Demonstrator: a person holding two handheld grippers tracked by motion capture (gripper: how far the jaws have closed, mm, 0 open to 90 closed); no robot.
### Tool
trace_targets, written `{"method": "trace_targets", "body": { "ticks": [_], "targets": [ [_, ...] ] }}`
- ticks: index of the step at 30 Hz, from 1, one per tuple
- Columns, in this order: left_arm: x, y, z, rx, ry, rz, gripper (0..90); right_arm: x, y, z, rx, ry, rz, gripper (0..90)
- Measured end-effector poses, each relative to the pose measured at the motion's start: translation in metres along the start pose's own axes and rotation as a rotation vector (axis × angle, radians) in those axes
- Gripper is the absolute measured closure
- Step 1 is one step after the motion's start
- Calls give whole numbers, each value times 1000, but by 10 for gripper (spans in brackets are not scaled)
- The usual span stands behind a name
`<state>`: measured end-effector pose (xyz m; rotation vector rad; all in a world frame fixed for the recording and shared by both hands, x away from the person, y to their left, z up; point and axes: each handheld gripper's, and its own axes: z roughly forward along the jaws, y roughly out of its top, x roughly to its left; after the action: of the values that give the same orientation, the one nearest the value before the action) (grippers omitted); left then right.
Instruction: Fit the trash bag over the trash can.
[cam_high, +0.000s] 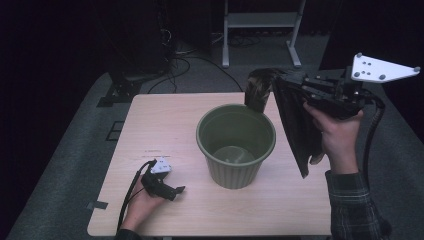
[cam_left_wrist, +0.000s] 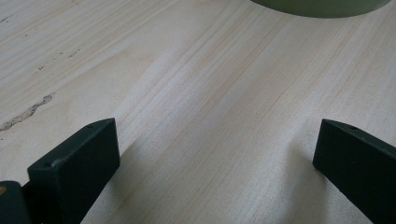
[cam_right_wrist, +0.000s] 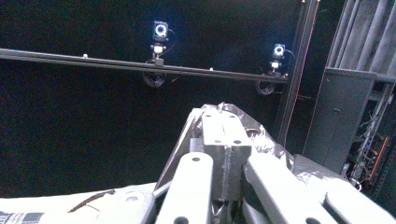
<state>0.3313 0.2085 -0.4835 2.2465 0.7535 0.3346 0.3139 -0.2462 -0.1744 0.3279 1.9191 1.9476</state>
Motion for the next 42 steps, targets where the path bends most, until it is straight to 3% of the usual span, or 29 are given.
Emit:
{"method": "trace_targets", "body": {
  "ticks": [5, 9, 25, 36, 37, 39, 42],
  "targets": [
    [0, 0, 0, -2, 3, -4, 0, 8, 11, -3, -4, 6, -23, 900],
    [0, 0, 0, 0, 3, -3, 0, 8, 7, -3, 7, 3, -18, 900],
    [0, 0, 0, 1, 2, -5, 0, -14, -68, 12, 104, 17, 108, 900],
    [0, 1, 0, 1, 2, -5, 0, -25, -106, 57, 187, 68, 172, 900],
    [0, 1, 0, 1, 2, -4, 0, -25, -109, 62, 201, 68, 175, 891],
    [0, 1, 0, 1, 2, -4, 0, -26, -115, 70, 232, 38, 176, 718],
    [0, 1, 0, 1, 2, -4, 0, -28, -117, 72, 264, 17, 175, 640]
  ]
}}
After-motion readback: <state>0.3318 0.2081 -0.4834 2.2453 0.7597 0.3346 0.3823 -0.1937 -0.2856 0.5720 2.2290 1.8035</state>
